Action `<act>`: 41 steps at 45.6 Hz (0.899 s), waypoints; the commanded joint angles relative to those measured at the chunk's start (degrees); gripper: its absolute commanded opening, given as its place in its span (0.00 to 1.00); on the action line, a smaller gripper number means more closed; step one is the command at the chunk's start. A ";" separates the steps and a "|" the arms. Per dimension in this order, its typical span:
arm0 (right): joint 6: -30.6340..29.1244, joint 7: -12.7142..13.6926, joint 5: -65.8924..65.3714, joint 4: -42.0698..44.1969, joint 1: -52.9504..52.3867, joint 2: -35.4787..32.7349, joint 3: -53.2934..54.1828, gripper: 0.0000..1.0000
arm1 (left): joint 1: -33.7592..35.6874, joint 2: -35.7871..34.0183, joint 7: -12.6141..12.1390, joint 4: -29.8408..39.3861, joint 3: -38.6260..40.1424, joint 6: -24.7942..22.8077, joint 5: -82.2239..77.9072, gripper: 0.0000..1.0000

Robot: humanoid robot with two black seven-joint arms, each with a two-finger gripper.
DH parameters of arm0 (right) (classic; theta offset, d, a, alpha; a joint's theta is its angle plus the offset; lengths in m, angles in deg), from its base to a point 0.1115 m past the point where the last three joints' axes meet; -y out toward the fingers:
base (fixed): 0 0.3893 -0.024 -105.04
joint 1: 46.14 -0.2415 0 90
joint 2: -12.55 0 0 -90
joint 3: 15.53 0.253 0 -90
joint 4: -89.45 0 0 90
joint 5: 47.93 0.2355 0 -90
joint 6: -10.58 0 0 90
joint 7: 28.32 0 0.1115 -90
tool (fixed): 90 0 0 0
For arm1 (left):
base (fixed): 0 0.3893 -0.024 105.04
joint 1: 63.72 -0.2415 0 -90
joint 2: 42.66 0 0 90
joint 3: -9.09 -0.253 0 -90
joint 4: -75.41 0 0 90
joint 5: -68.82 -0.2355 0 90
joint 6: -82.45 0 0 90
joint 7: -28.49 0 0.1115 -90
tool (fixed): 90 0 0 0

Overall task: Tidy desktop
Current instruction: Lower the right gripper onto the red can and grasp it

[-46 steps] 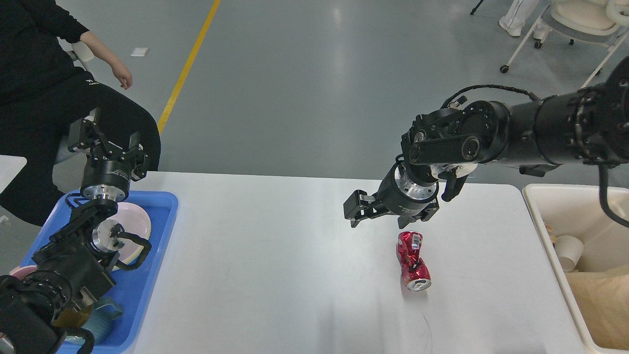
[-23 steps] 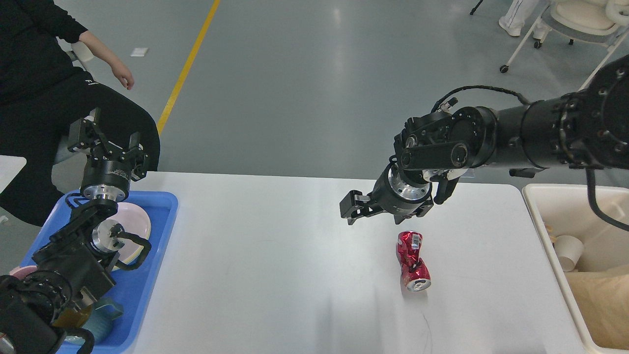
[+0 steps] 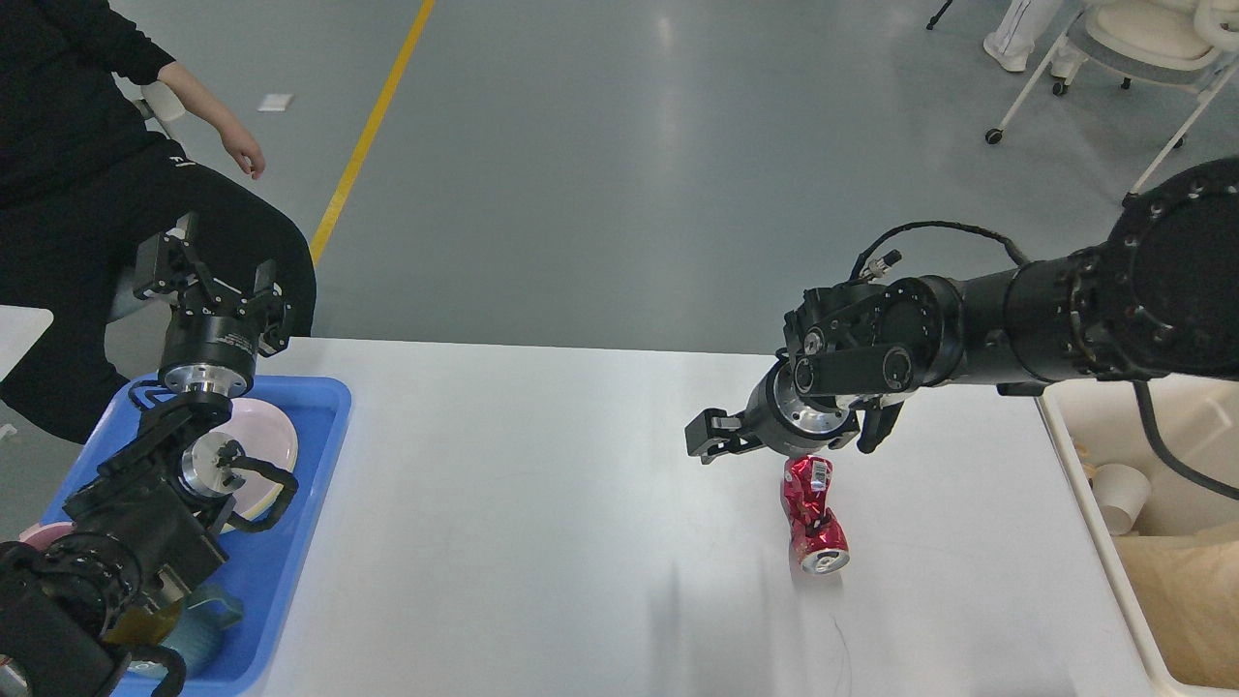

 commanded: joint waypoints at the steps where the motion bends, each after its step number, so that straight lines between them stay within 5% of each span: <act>1: 3.16 0.00 -0.12 1.57 3.18 -0.03 -0.04 1.00 | -0.02 0.00 0.00 0.00 0.00 0.00 0.01 0.96; 33: 11.87 -0.09 -8.82 11.06 19.79 0.32 -5.49 0.93 | -0.02 0.00 0.00 0.00 0.00 0.00 0.01 0.96; 41: 13.09 -0.09 -8.82 11.41 20.50 0.32 -5.40 0.72 | 0.07 0.00 0.00 0.00 0.00 0.00 0.01 0.96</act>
